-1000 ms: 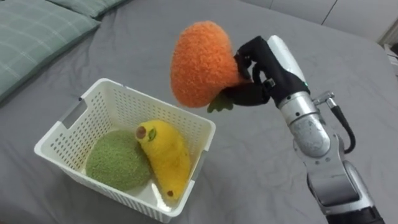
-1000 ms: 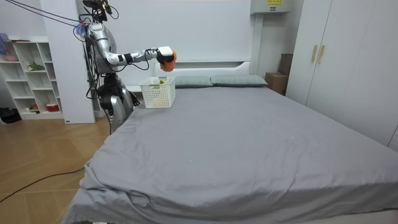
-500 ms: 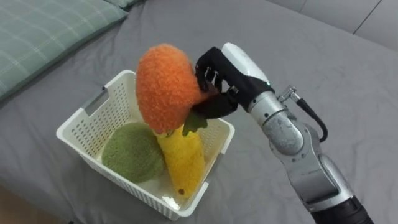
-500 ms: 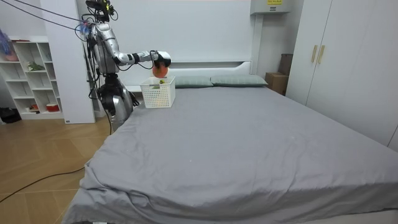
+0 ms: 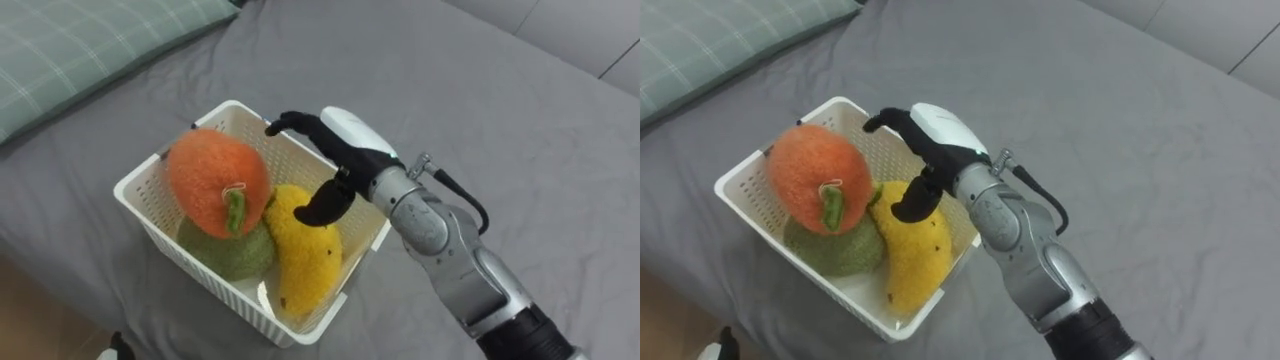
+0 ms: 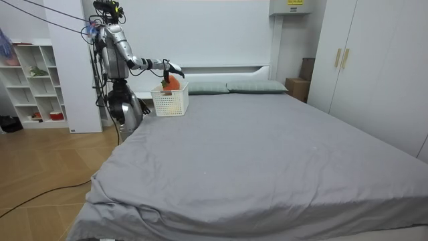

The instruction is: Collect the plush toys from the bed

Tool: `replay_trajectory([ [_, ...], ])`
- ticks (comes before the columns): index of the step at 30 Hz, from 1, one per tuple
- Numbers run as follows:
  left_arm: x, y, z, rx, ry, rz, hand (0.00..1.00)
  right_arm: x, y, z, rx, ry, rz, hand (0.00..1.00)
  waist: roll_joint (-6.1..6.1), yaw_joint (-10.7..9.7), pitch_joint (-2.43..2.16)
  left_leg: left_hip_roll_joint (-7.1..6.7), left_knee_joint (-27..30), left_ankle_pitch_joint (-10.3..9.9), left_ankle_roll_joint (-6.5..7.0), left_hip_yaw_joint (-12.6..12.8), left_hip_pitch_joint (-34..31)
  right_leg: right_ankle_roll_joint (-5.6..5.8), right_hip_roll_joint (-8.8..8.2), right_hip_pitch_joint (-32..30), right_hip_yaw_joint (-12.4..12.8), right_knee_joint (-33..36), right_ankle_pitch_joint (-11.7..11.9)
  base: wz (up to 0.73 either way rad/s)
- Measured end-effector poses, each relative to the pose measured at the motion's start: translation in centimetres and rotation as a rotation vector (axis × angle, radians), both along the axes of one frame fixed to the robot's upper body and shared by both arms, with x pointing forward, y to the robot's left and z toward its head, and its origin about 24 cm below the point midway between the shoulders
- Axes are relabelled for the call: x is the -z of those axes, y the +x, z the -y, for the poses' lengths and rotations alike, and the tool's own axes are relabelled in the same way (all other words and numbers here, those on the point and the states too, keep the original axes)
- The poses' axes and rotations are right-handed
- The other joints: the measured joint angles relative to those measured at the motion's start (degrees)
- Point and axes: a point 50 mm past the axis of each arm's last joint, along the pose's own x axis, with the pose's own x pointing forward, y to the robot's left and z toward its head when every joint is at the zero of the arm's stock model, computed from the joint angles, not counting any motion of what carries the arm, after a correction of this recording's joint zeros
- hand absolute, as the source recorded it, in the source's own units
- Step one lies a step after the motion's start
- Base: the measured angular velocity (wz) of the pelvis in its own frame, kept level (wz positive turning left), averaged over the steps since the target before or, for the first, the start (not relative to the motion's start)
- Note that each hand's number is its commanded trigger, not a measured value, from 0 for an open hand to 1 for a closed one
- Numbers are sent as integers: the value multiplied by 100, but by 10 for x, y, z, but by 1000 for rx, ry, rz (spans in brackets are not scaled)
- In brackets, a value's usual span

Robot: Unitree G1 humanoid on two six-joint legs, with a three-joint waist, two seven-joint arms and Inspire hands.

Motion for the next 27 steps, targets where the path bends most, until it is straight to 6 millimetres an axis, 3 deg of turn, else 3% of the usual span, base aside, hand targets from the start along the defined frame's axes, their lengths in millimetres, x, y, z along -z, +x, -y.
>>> replay_trajectory([
  [16,-1,7,3,23,-5,11,0,8,-5,2,-16,-26,-44,0,35,0,-17,5,22,0,0,87,11,0,0,-5,100,2,0,-1],
  [22,-1,5,3,17,-5,5,0,13,-7,6,-14,-40,-57,0,161,-77,-80,4,43,0,0,89,30,0,-1,29,102,6,0,0],
  [25,0,3,1,3,-5,4,0,15,-8,9,-9,-42,-64,0,215,-110,-85,5,43,1,-1,92,45,0,0,59,107,6,0,0],
  [27,0,2,0,0,-5,2,0,20,-10,13,1,-52,-78,0,250,-113,-65,5,25,0,-1,91,119,1,1,127,105,7,-1,0],
])
